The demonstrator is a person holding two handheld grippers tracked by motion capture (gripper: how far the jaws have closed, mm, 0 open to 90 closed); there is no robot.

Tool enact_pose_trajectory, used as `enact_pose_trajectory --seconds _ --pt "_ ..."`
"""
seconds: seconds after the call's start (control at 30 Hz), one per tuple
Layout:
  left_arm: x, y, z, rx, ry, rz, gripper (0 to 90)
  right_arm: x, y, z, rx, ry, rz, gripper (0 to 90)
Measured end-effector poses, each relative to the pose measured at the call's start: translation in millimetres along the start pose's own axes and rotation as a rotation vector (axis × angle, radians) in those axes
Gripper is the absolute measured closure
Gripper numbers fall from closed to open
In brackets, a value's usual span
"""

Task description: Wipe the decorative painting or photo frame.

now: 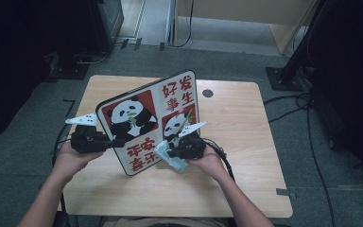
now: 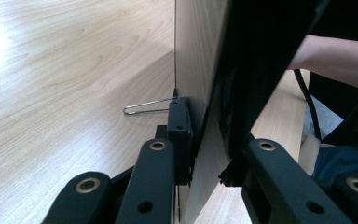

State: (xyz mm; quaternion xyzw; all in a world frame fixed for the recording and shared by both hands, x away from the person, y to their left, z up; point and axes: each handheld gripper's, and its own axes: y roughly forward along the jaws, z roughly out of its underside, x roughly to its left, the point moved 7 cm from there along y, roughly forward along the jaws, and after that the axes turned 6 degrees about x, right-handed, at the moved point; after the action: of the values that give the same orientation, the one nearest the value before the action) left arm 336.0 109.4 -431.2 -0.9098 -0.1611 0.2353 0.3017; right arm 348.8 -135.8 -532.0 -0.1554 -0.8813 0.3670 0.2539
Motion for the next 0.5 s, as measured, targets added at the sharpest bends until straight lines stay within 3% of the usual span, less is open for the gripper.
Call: enact_pose_trajectory --seconds 0.33,0.5 --pt "0.3 -0.1 -0.7 -0.006 0.007 -0.016 78.7 -0.9 1.1 4.5 0.013 0.009 -0.013 81.8" --pt "0.8 0.0 -0.7 -0.004 0.001 -0.006 78.7 4.2 -7.2 -1.2 -0.019 -0.01 -0.021 81.8"
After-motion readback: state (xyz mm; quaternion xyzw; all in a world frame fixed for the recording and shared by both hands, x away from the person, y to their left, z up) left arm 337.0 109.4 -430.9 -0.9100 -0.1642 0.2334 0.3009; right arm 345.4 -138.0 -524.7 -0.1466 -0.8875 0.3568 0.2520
